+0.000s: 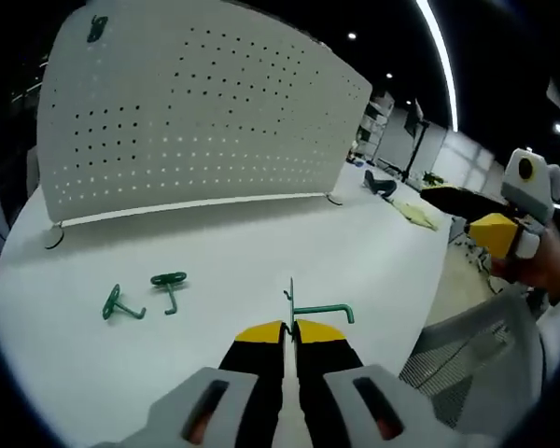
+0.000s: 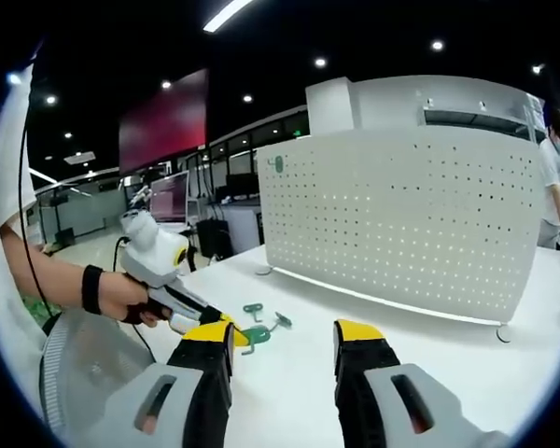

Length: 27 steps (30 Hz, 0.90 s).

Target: Insert the hook assembly into the mounting plate slot until the hook locks in place.

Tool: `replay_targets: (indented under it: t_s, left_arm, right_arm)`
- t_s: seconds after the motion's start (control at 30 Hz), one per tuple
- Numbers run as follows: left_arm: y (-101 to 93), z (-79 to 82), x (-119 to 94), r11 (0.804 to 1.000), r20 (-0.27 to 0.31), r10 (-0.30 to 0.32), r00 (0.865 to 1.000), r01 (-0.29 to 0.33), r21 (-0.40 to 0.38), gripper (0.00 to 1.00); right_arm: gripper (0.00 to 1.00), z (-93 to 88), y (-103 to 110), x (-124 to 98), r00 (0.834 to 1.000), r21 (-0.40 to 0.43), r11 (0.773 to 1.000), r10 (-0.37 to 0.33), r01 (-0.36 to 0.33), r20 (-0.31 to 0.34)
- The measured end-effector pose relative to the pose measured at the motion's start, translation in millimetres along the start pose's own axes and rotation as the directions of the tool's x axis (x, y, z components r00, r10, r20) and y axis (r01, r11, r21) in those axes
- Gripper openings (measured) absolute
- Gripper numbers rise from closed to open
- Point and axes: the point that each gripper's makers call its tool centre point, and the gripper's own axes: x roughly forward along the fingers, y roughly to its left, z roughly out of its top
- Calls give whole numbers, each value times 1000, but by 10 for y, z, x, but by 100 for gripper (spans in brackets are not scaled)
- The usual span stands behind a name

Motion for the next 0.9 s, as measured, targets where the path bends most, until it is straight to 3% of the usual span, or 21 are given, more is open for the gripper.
replay_targets:
  t_s: [0.2, 0.43, 0.77, 0.9]
  left_arm:
    - [-79, 95, -116, 994, -17, 13, 1000, -11, 106, 3]
    - [-184, 211, -259, 970, -19, 24, 1000, -19, 242, 3]
    - [-414, 380, -409, 952, -13, -17, 1000, 20, 306, 3]
    - [-464, 410, -440, 922, -22, -9, 1000, 17, 386, 3]
  right_arm:
    - [37, 81, 49, 44, 999, -35, 998, 44, -44, -4]
    - [33, 113, 117, 80, 996, -75, 993, 85, -86, -21]
    - [29, 101, 219, 71, 993, -121, 986, 115, -119, -39]
    - [24, 50, 208, 54, 992, -139, 983, 106, -116, -74]
